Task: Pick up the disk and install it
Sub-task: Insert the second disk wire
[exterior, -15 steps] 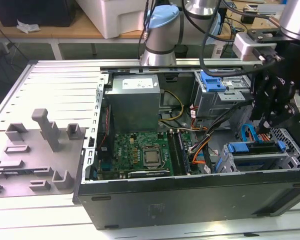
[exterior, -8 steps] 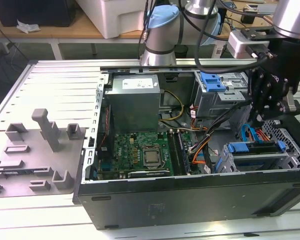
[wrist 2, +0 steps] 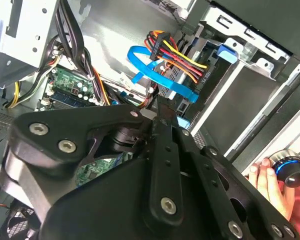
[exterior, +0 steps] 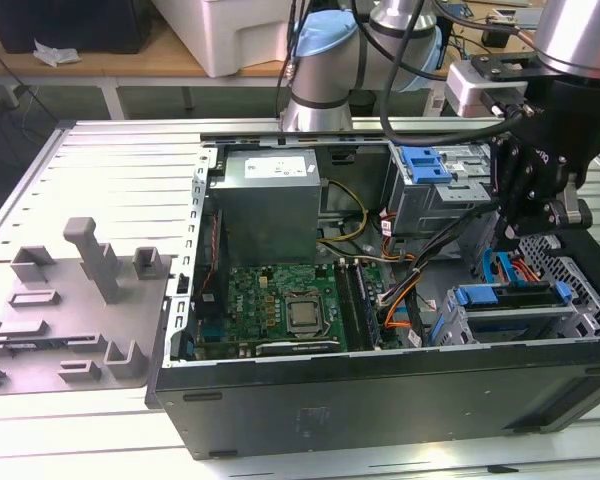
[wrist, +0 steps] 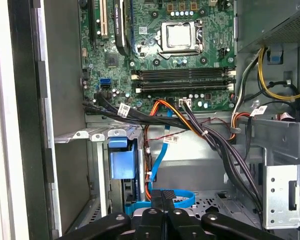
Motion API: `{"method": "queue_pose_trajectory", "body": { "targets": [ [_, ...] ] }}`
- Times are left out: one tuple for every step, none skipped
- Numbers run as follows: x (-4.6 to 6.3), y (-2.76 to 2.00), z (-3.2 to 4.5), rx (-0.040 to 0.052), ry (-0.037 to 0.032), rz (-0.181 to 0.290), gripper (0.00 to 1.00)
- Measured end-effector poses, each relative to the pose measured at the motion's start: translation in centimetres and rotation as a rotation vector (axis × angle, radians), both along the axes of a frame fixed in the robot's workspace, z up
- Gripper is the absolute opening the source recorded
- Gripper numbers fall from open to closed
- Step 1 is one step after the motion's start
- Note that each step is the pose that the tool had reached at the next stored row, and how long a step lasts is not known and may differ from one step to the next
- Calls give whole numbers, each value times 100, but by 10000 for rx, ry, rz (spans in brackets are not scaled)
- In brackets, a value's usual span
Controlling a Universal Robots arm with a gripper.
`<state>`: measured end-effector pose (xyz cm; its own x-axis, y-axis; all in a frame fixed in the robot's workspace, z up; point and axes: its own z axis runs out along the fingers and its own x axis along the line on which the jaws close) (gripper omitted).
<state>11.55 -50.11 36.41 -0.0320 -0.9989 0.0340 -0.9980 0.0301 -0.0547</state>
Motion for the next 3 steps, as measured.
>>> {"method": "queue_pose_trajectory", "body": {
  "targets": [
    [-1, 0, 0, 0, 0, 0, 11],
    [-1, 0, 0, 0, 0, 0, 11],
    [-1, 0, 0, -1, 0, 0, 11]
  ]
}}
